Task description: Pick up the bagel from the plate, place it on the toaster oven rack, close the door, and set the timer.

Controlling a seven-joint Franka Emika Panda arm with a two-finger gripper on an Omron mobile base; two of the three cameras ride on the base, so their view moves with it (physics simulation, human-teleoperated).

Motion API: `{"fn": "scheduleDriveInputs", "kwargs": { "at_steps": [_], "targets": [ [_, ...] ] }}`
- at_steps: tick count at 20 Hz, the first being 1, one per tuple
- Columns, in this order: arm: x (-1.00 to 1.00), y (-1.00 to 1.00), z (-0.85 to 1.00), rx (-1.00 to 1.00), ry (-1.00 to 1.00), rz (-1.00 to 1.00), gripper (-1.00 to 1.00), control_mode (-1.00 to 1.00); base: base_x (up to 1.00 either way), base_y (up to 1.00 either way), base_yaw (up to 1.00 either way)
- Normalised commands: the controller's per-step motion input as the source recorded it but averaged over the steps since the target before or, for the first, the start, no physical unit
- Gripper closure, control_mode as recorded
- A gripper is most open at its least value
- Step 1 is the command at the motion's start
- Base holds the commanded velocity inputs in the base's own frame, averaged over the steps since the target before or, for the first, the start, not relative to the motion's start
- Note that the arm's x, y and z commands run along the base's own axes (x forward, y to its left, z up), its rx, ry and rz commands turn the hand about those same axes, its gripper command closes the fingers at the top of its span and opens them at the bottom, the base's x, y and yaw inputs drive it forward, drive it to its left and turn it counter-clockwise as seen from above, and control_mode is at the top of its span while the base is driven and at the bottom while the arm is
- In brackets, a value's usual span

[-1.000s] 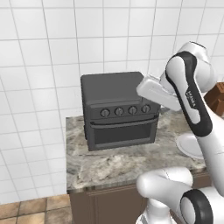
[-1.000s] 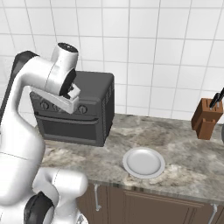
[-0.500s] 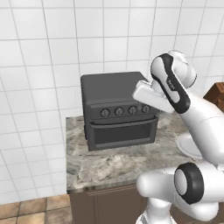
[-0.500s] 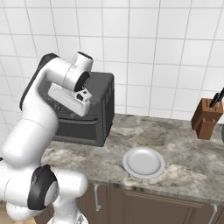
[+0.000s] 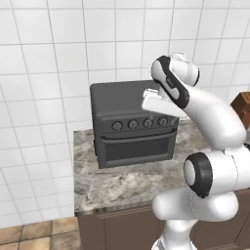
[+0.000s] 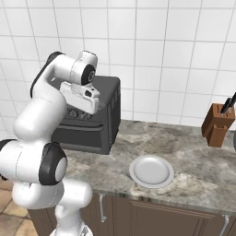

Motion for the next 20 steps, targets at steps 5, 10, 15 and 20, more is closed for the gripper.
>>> {"fn": "scheduleDriveInputs", "kwargs": {
  "at_steps": [5, 10, 15, 20],
  "targets": [
    [0.0, -0.17, -0.53, -0.05, -0.04, 0.1, -1.0, -1.0, 0.0, 0.0, 0.0],
    [0.0, -0.22, -0.37, 0.0, -0.13, 0.1, -1.0, -1.0, 0.0, 0.0, 0.0],
    [0.0, -0.14, -0.04, 0.0, -0.33, 0.11, -1.0, -1.0, 0.0, 0.0, 0.0],
    [0.0, -0.04, 0.0, 0.0, -0.34, 0.08, -1.0, -1.0, 0.0, 0.0, 0.0]
  ]
}}
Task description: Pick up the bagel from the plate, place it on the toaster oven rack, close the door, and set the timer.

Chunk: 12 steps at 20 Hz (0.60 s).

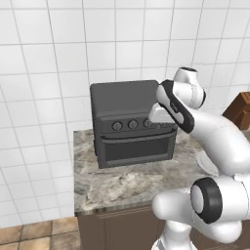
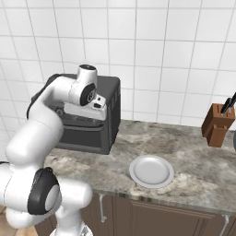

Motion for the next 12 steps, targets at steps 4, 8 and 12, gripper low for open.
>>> {"fn": "scheduleDriveInputs", "kwargs": {
  "at_steps": [4, 8, 12],
  "targets": [
    [0.0, 0.0, -0.03, 0.0, -0.25, 0.05, -1.0, -1.0, 0.0, 0.0, 0.0],
    [0.13, 0.0, -0.03, 0.0, -0.09, 0.0, -1.0, -1.0, 0.0, 0.0, 0.0],
    [0.27, 0.0, 0.0, 0.0, -0.01, 0.0, -1.0, -1.0, 0.0, 0.0, 0.0]
  ]
}}
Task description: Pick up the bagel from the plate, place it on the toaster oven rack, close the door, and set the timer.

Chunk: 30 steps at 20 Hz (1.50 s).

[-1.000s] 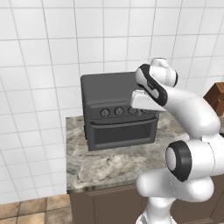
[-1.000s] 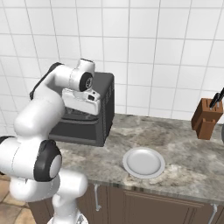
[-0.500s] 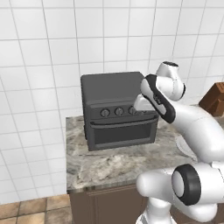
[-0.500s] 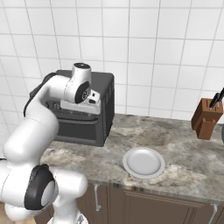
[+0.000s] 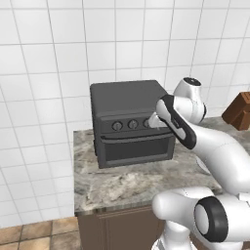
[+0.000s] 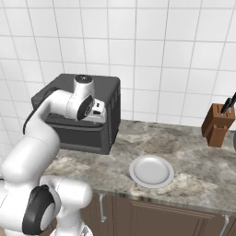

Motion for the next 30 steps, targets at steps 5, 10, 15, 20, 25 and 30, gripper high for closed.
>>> {"fn": "scheduleDriveInputs", "kwargs": {
  "at_steps": [5, 10, 15, 20, 25, 30],
  "targets": [
    [0.35, 0.0, 0.0, 0.0, 0.0, 0.0, -1.0, -1.0, 0.0, 0.0, 0.0],
    [0.27, 0.0, 0.0, 0.0, -0.03, 0.0, -1.0, -1.0, 0.0, 0.0, 0.0],
    [0.02, 0.0, 0.0, 0.0, -0.18, 0.0, -1.0, -1.0, 0.0, 0.0, 0.0],
    [0.0, 0.0, 0.03, 0.0, -0.25, 0.0, -1.0, -1.0, 0.0, 0.0, 0.0],
    [0.07, 0.0, 0.05, 0.0, -0.12, 0.0, -1.0, -1.0, 0.0, 0.0, 0.0],
    [0.29, 0.0, 0.0, 0.0, -0.01, -0.02, -1.0, -1.0, 0.0, 0.0, 0.0]
  ]
}}
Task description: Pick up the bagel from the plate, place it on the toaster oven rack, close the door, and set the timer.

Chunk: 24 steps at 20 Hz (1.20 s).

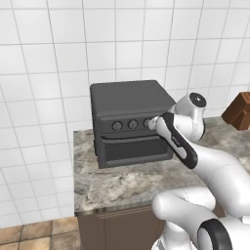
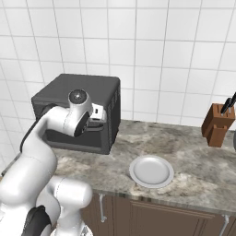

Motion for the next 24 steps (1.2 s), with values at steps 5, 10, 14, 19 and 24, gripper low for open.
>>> {"fn": "scheduleDriveInputs", "kwargs": {
  "at_steps": [5, 10, 14, 19, 24],
  "targets": [
    [0.3, 0.0, 0.17, 0.0, 0.0, -0.03, -1.0, -1.0, 0.0, 0.0, 0.0],
    [0.29, 0.0, 0.22, 0.0, 0.0, -0.04, -1.0, -1.0, 0.0, 0.0, 0.0],
    [0.15, 0.0, 0.4, 0.0, 0.0, -0.01, -1.0, -1.0, 0.0, 0.0, 0.0],
    [0.01, -0.01, 0.58, 0.0, -0.02, 0.0, -1.0, -1.0, 0.0, 0.0, 0.0],
    [0.0, 0.0, 0.53, 0.0, -0.07, 0.0, -1.0, -1.0, 0.0, 0.0, 0.0]
  ]
}}
